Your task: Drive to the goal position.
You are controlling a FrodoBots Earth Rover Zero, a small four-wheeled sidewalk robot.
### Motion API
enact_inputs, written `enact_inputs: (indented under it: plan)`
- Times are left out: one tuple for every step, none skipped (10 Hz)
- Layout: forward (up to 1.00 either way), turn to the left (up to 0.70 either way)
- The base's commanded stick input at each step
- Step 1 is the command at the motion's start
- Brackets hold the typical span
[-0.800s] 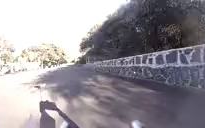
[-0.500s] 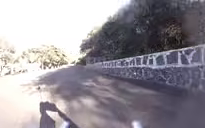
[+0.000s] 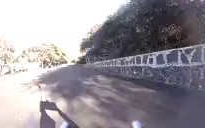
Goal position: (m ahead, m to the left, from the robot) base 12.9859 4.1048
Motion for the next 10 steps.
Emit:
enact_inputs:
  plan:
    - [0.70, 0.00]
    - [0.70, 0.00]
    - [0.70, 0.00]
    - [0.70, 0.00]
    - [0.70, 0.00]
    - [0.70, 0.00]
    - [0.70, 0.00]
    - [0.70, 0.00]
    - [0.70, 0.00]
    - [0.70, 0.00]
